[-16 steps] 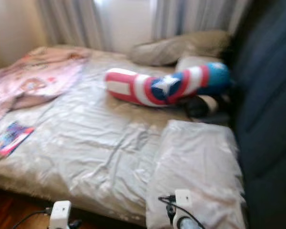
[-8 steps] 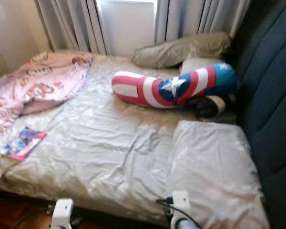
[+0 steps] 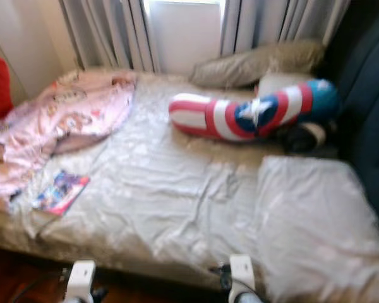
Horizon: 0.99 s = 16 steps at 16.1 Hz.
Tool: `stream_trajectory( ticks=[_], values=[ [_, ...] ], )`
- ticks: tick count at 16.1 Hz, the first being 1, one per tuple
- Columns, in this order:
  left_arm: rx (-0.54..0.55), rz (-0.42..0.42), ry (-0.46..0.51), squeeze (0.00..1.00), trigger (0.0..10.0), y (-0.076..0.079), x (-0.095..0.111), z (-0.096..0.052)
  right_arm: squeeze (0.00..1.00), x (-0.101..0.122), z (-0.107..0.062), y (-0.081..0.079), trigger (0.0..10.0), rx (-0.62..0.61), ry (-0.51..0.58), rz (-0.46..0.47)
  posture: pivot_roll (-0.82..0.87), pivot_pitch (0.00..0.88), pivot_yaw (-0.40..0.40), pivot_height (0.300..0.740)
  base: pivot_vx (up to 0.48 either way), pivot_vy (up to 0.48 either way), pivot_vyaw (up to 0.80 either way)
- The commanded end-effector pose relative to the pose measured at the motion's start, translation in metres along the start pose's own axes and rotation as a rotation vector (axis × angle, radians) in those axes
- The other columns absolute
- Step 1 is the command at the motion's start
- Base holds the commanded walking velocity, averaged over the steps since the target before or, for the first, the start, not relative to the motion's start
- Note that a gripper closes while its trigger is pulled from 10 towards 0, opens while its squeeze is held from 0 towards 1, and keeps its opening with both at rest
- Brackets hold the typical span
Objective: Clean up the room
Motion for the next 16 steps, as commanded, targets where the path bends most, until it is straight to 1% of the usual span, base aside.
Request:
stream_trajectory(
  ticks=[1, 6, 12, 15, 16],
  values=[
    [-0.014, 0.0, -0.021, 0.0, 10.0, 0.008, -0.004, 0.001, 0.0, -0.01, -0.002, 0.005, 10.0, -0.014, -0.033, 0.006, 0.03, 0.0, -0.01, 0.74, 0.0, 0.48, 0.0],
    [-0.013, 0.0, -0.022, 0.0, 10.0, 0.009, -0.003, 0.001, 0.0, -0.011, -0.002, 0.005, 10.0, -0.017, -0.039, -0.002, 0.03, 0.0, -0.011, 0.74, 0.0, 0.48, 0.0],
    [-0.002, -0.004, -0.027, 0.0, 10.0, -0.001, -0.007, -0.001, 0.0, -0.012, -0.002, 0.005, 10.0, -0.018, -0.043, -0.01, 0.03, 0.0, -0.011, 0.74, 0.0, 0.48, 0.0],
    [-0.003, -0.002, -0.029, 0.0, 10.0, 0.0, -0.008, -0.001, 0.0, -0.013, -0.002, 0.006, 10.0, -0.02, -0.046, -0.012, 0.03, 0.0, -0.011, 0.74, 0.0, 0.48, 0.0],
    [-0.006, -0.001, -0.031, 0.0, 10.0, 0.003, -0.009, -0.001, 0.0, -0.013, -0.002, 0.005, 10.0, -0.019, -0.05, -0.015, 0.03, 0.0, -0.009, 0.74, 0.0, 0.48, 0.0]
  ],
)
Point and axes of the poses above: a point about 5 cm out from each wrist's last joint towards the gripper, its own z axis pointing out of the wrist towards the gripper, its own x axis along the axis of the wrist's last joint, y = z × x, the point moved 3 cm from there along z, pointing out of the wrist towards the gripper, and after that the axes turned 8 degrees about -z, right-handed, at the moved point
